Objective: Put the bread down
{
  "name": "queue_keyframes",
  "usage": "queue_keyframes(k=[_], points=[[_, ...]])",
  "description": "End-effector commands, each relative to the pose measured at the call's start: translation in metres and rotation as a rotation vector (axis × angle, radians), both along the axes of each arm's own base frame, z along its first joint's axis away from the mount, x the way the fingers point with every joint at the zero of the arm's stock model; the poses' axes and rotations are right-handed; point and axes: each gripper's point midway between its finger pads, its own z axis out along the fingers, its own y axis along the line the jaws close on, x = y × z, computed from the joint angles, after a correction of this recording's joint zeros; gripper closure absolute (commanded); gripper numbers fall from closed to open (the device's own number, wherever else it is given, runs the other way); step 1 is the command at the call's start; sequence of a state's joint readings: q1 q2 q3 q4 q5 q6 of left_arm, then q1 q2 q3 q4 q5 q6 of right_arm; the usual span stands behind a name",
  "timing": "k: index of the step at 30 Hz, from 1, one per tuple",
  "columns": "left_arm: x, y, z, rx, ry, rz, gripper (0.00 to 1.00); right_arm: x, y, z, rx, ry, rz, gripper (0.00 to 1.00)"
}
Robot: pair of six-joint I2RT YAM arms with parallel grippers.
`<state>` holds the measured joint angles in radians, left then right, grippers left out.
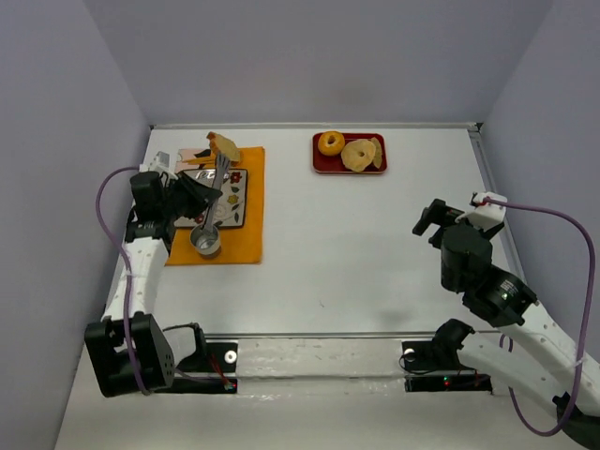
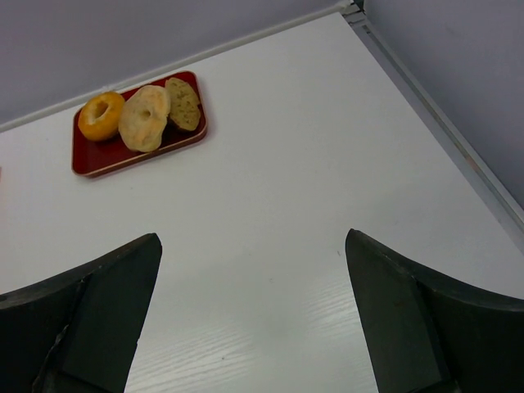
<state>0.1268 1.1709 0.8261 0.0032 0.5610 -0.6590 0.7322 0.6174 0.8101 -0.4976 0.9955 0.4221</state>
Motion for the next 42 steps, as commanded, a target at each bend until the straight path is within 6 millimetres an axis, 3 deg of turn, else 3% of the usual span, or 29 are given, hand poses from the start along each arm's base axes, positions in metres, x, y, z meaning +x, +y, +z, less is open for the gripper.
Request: queue_keyframes(k=[1,6,13,18,19,20,21,23,26,29,37,42], points=[[-0.022,0.027,-0.006,0.033,0.011,0.073,0.94,0.004,0.001,0.007,0.037,-0.042,-0.013,0.00],[-0.040,0.042,-0.039,0.016,0.094,0.107,0.94,0.005,0.004,0.008,0.041,-0.043,0.004,0.00],[-0.049,0.051,-0.069,-0.002,0.160,0.119,0.95,0.005,0.005,0.007,0.037,-0.040,0.010,0.00],[-0.051,0.049,-0.076,-0.028,0.190,0.091,0.94,0.004,0.004,0.008,0.049,-0.048,0.010,0.00],[-0.052,0.049,-0.076,-0.028,0.196,0.093,0.92,0.004,0.004,0.009,0.050,-0.050,0.010,0.00],[-0.052,0.050,-0.077,-0.019,0.202,0.093,0.73,0.004,0.005,0.009,0.047,-0.048,0.011,0.00],[-0.056,0.052,-0.080,-0.013,0.231,0.109,0.64,0.004,0.005,0.009,0.048,-0.049,0.011,0.00],[-0.055,0.053,-0.075,-0.003,0.220,0.110,0.58,0.004,0.005,0.009,0.050,-0.049,0.013,0.00],[-0.055,0.054,-0.066,0.005,0.197,0.124,0.39,0.004,0.005,0.010,0.054,-0.052,0.014,0.00],[-0.049,0.061,-0.056,0.036,0.180,0.144,0.34,0.005,0.006,0.009,0.052,-0.050,0.014,0.00],[-0.036,0.071,-0.030,0.080,0.147,0.155,0.34,0.005,0.005,0.010,0.052,-0.054,0.012,0.00],[-0.031,0.067,-0.008,0.069,0.094,0.127,0.38,0.004,0.005,0.011,0.057,-0.060,0.012,0.00]])
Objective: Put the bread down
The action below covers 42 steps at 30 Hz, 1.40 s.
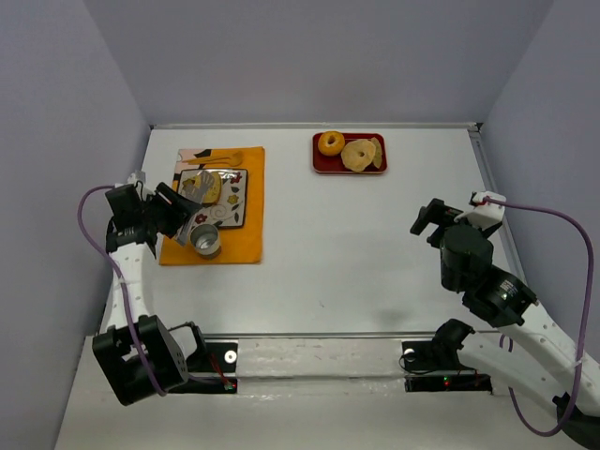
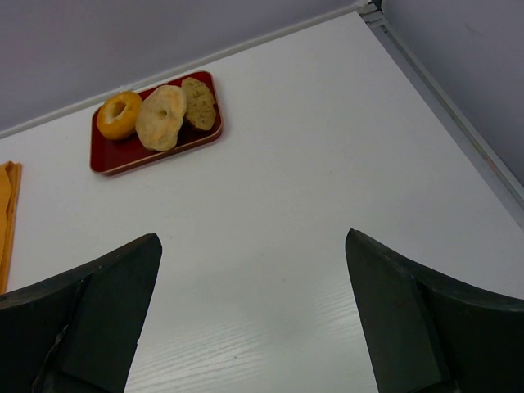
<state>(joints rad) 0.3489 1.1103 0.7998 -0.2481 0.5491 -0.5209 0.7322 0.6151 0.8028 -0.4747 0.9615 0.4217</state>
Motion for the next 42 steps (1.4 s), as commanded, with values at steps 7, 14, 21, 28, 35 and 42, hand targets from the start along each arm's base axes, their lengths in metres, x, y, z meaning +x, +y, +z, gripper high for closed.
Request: queue_keyframes(k=[7,14,21,28,35,42], points=[[0.004,-0.023,0.091,0.084,-0.231,-0.087,0.39,0.003,-0.002,0.012,0.041,-0.055,-0.023,0.00],[0.004,-0.100,0.125,0.158,-0.304,-0.207,0.40,0.007,0.002,0.010,0.026,-0.039,-0.023,0.00],[0.022,-0.161,0.092,0.258,-0.238,-0.242,0.44,0.007,0.003,0.011,0.027,-0.039,-0.020,0.00],[0.049,-0.226,0.044,0.336,-0.206,-0.332,0.47,0.004,-0.001,0.013,0.031,-0.052,-0.023,0.00],[0.065,-0.251,-0.049,0.500,-0.013,-0.354,0.47,0.001,-0.003,0.011,0.028,-0.056,-0.012,0.00],[0.053,-0.260,-0.082,0.562,0.070,-0.380,0.03,0.005,0.000,0.003,-0.013,-0.019,-0.012,0.00]])
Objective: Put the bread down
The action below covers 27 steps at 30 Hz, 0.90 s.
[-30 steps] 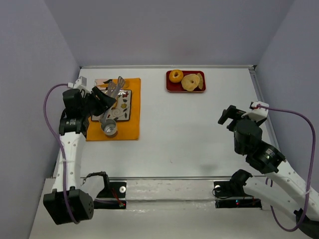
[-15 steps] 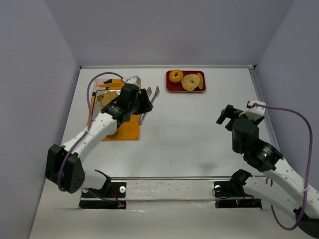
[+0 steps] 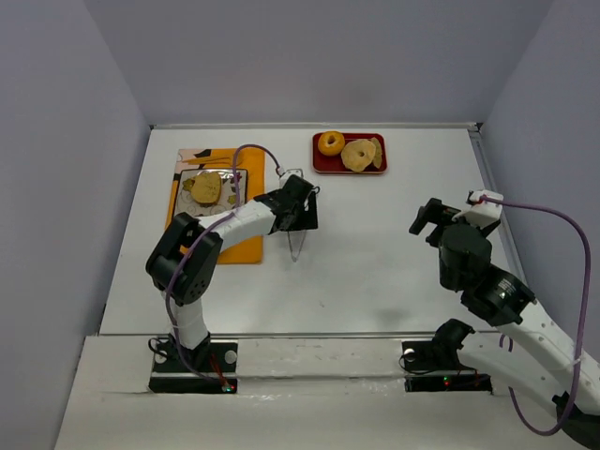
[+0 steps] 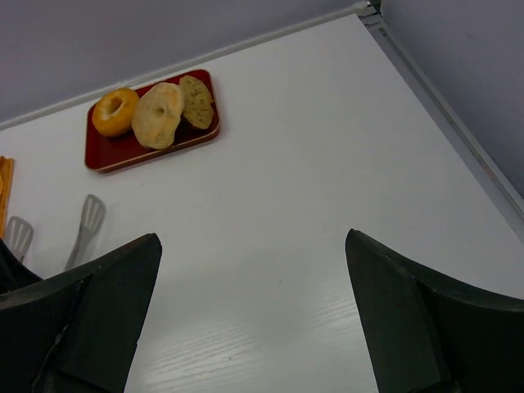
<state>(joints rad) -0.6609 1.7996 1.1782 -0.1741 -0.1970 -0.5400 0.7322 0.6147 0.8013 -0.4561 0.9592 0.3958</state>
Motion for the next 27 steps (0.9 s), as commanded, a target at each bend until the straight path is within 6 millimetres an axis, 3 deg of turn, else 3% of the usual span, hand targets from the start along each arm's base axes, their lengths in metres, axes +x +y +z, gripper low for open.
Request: queue_keyframes(k=[1,3,6,9,10,12,13,14,16,19,22,26,27], points=[[0.013,-0.001,0.030,0.001,-0.087,0.047,0.01,0.004,0.000,0.001,-0.001,-0.013,-0.018,0.00],[0.009,0.002,0.033,0.011,-0.083,0.049,0.01,0.004,0.000,0.000,-0.007,-0.008,-0.018,0.00],[0.007,0.002,0.053,0.004,-0.115,0.022,0.01,0.005,0.000,0.001,-0.014,-0.005,-0.020,0.00],[0.007,0.009,0.088,0.019,-0.164,0.026,0.01,0.006,0.001,0.002,-0.011,-0.007,-0.017,0.00],[0.010,0.011,0.114,-0.001,-0.210,0.039,0.01,0.005,0.001,0.002,-0.011,-0.007,-0.014,0.00],[0.007,0.019,0.139,-0.005,-0.249,0.058,0.01,0.005,0.002,0.003,-0.005,-0.010,-0.007,0.00],[0.005,0.027,0.170,-0.036,-0.313,0.081,0.01,0.004,0.002,0.003,0.000,-0.013,-0.004,0.00],[0.002,0.032,0.185,-0.046,-0.347,0.090,0.01,0.004,0.002,0.004,0.005,-0.015,-0.001,0.00],[-0.009,0.060,0.230,-0.074,-0.459,0.165,0.01,0.003,0.003,0.006,0.012,-0.021,0.008,0.00],[-0.025,0.096,0.263,-0.104,-0.567,0.287,0.01,0.002,0.005,0.009,0.031,-0.030,0.023,0.00],[-0.057,0.148,0.274,-0.133,-0.665,0.437,0.01,0.002,0.008,0.013,0.052,-0.040,0.044,0.00],[-0.085,0.192,0.255,-0.126,-0.645,0.589,0.01,0.000,0.007,0.018,0.037,-0.045,0.054,0.00],[-0.087,0.196,0.254,-0.151,-0.653,0.614,0.01,-0.001,0.006,0.018,0.040,-0.049,0.053,0.00]])
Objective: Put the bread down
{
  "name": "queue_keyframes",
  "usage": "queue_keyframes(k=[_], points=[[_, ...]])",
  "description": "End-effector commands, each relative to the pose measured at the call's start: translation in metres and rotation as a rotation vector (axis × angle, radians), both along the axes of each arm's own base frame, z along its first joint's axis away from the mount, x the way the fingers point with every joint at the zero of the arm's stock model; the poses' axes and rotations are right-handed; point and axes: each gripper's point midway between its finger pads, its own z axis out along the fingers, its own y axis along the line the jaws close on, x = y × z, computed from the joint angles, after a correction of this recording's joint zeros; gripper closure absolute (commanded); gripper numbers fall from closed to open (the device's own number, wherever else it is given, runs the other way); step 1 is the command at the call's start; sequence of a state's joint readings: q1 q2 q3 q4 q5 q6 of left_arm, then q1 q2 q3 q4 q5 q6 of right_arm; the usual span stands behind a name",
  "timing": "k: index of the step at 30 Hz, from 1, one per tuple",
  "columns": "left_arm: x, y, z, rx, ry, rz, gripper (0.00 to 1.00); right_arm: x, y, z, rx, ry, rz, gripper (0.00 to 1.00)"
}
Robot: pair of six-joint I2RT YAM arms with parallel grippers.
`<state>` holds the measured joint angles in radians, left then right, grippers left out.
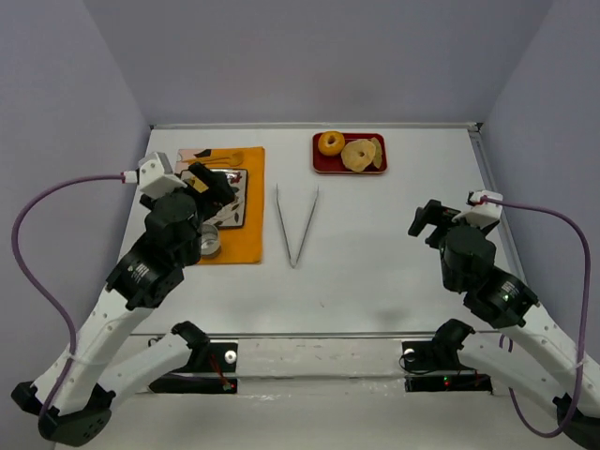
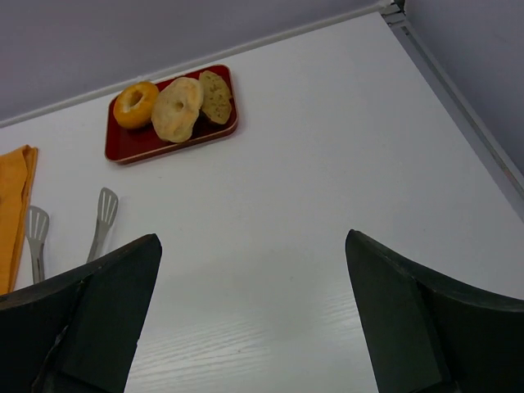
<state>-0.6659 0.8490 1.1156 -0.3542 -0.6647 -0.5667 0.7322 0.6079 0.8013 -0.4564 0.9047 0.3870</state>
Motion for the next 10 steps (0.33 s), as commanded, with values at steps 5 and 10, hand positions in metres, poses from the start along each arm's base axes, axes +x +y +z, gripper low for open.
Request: queue_keyframes(k=[5,10], points=[[-0.023,0.050,-0.055,-0.047,0.084,0.221,0.01,-0.001,-0.005,0.014,0.027,-0.050,-0.012,0.00],[-0.031,0.060,-0.056,-0.058,0.085,0.254,0.01,0.000,-0.002,0.013,0.030,-0.046,-0.001,0.00]])
